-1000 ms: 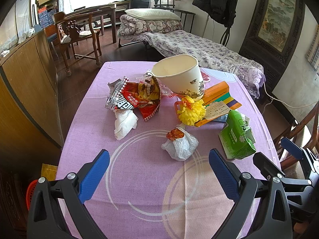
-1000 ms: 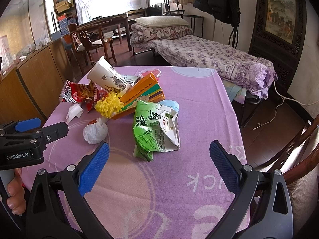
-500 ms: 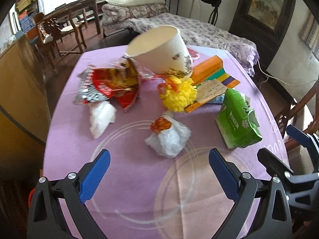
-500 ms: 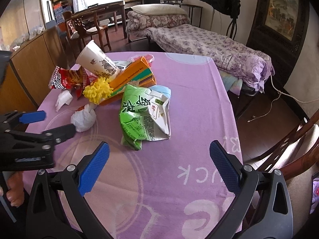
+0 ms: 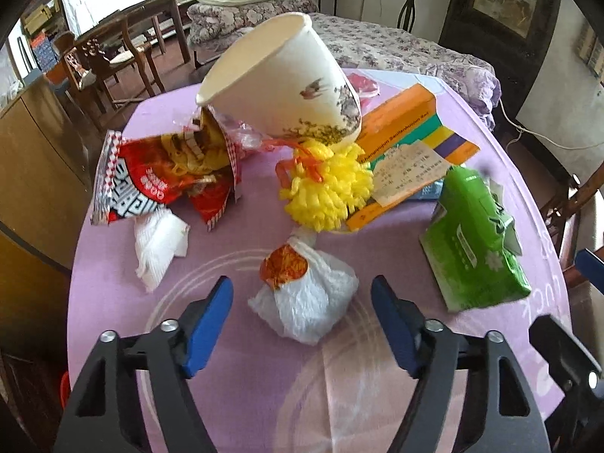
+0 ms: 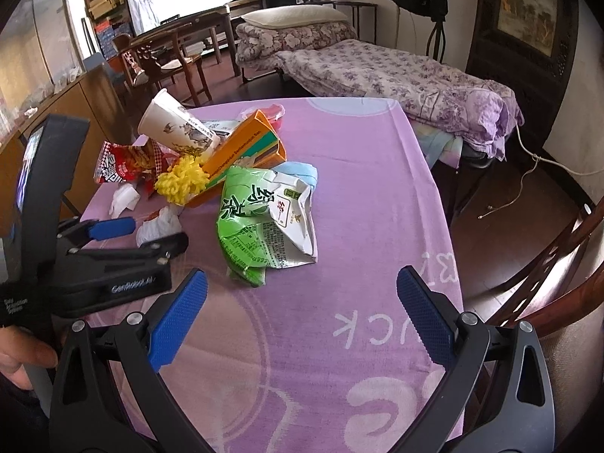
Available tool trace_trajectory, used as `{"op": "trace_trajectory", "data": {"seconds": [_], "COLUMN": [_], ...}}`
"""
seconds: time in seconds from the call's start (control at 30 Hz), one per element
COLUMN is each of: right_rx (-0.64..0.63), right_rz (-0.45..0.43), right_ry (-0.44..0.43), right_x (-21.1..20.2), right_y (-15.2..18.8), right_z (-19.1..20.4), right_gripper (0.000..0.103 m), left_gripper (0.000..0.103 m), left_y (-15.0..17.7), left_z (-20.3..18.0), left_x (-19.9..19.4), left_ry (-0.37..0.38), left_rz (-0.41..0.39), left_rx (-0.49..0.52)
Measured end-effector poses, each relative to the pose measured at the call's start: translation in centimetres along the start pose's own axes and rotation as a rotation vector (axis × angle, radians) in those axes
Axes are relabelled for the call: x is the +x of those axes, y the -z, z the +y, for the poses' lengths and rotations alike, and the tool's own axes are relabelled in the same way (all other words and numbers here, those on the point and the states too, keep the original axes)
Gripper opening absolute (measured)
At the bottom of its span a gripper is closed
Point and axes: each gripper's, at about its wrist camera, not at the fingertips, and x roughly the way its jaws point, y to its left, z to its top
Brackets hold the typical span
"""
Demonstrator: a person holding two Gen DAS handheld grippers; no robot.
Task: Collect trash
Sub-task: 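Grasp the white plastic bag with the left gripper, then grasp the green snack bag with the right gripper while the left holds the plastic bag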
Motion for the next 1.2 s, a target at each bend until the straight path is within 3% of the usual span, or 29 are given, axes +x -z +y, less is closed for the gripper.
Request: {"op": "trace_trajectory", "data": {"seconds": [0.1,0.27,0.33,0.67,0.97,1.2], "right_rx": [0.004,-0.017,-0.026,-0.011,-0.015,-0.009], "right_rz": [-0.001,0.001,0.002,0.007,-0.006,0.023], "right_ry": [-0.001,0.006,0.011,-0.024,-0.046,-0.032], "right_x": [0.1,0.1,0.3,0.8,0.8,1.6], "right_y": [0.0,0.1,0.2,0.2,0.2,0.3], "right_z": [0.1,0.3,0.5,0.8,1.5,1.3], "right_gripper": [0.097,0.097,0.097,0.097,0.097,0.097], "left_gripper": [0.059,0.03,0.026,0.023,0.023,0.023], "left_y": [0.1,0.4,0.6,2.4,4.2,4.0], "left_z": [-0.1,-0.3,-0.1,1.9,3.8,3.6], "left_x": [-0.2,0.0,-0.4,-6.5,-8.4,-8.2], "left_ry": [0.0,0.035,0.052,0.185,0.314,0.324], "left_rz": [-0.014,-0.014,-0.022,-0.143,-0.182,-0.176], "left_rx": [0.014,0.013,0.006,-0.031,-0.096,-0.091]}}
